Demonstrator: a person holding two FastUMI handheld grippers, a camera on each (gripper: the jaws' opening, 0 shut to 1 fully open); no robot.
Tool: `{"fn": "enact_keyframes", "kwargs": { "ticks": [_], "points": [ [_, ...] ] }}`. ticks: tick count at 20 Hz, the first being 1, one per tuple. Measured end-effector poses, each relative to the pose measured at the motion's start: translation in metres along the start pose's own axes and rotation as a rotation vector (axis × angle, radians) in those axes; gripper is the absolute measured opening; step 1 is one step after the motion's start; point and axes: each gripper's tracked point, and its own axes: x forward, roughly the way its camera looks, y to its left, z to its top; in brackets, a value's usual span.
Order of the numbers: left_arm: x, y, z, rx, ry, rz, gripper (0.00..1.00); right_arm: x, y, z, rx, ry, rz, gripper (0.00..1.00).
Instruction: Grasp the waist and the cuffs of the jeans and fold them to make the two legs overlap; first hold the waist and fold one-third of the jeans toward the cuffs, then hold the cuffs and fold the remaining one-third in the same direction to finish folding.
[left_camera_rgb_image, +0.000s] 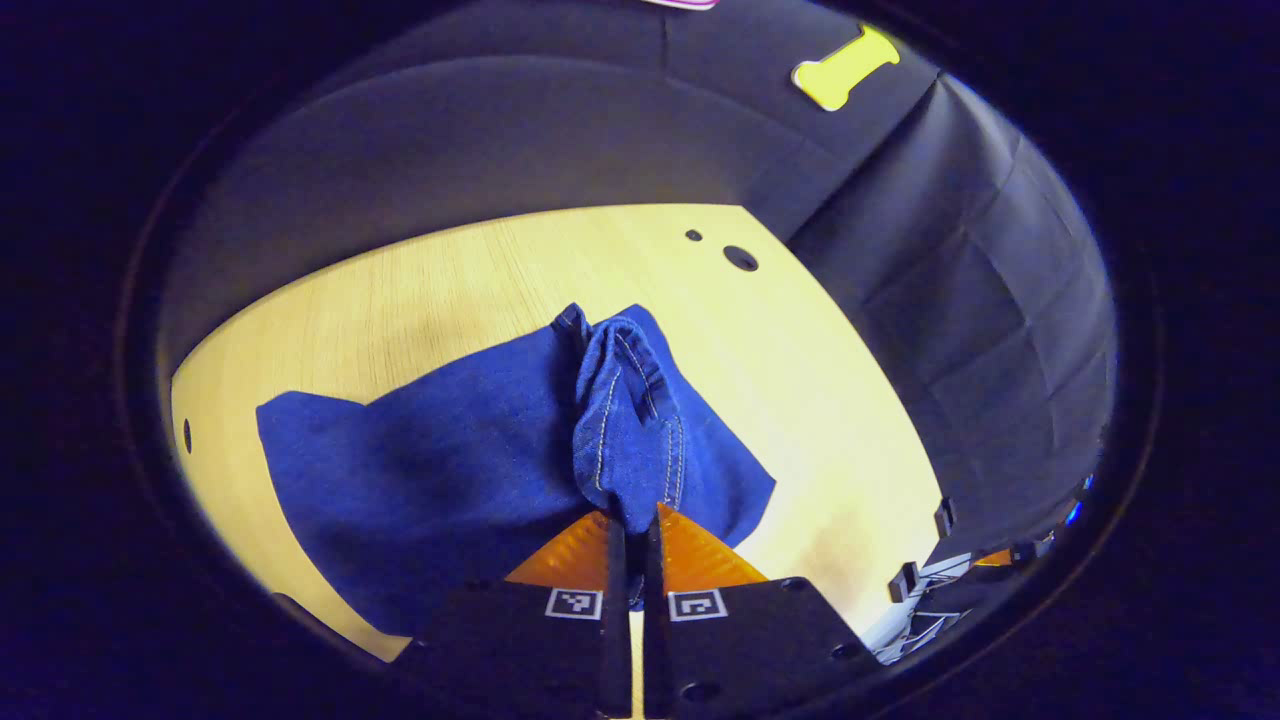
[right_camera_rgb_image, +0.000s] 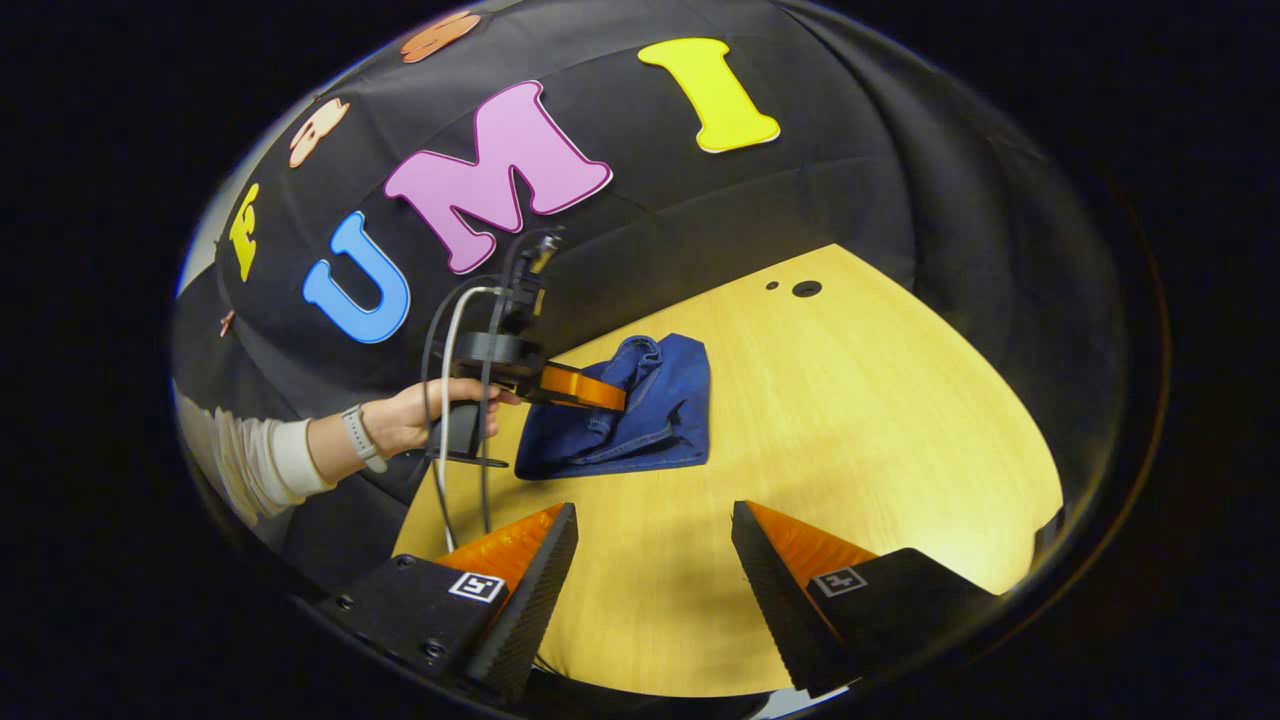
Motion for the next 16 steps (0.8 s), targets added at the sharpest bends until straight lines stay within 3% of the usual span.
{"fn": "enact_keyframes", "kwargs": {
  "ticks": [1,3,6,9,12,16],
  "points": [
    [-0.001,-0.008,-0.006,-0.007,0.018,-0.016,0.35,-0.004,-0.006,-0.004,-0.019,0.012,-0.006,0.95],
    [0.004,-0.012,-0.004,0.025,-0.008,0.025,0.87,-0.007,-0.017,-0.005,-0.055,0.02,-0.011,0.95],
    [-0.026,-0.032,0.007,0.084,-0.155,0.064,0.94,-0.007,-0.026,0.004,-0.125,0.02,0.0,0.95],
    [-0.102,-0.043,0.016,0.1,-0.391,0.114,0.96,-0.003,-0.025,0.024,-0.246,-0.003,0.034,0.95],
    [-0.179,-0.052,-0.008,0.098,-0.579,0.204,0.96,-0.006,-0.012,0.052,-0.344,-0.079,0.06,0.95],
    [-0.268,-0.06,-0.06,0.087,-0.756,0.36,0.95,-0.043,0.023,0.089,-0.391,-0.245,0.071,0.95]
  ]
}}
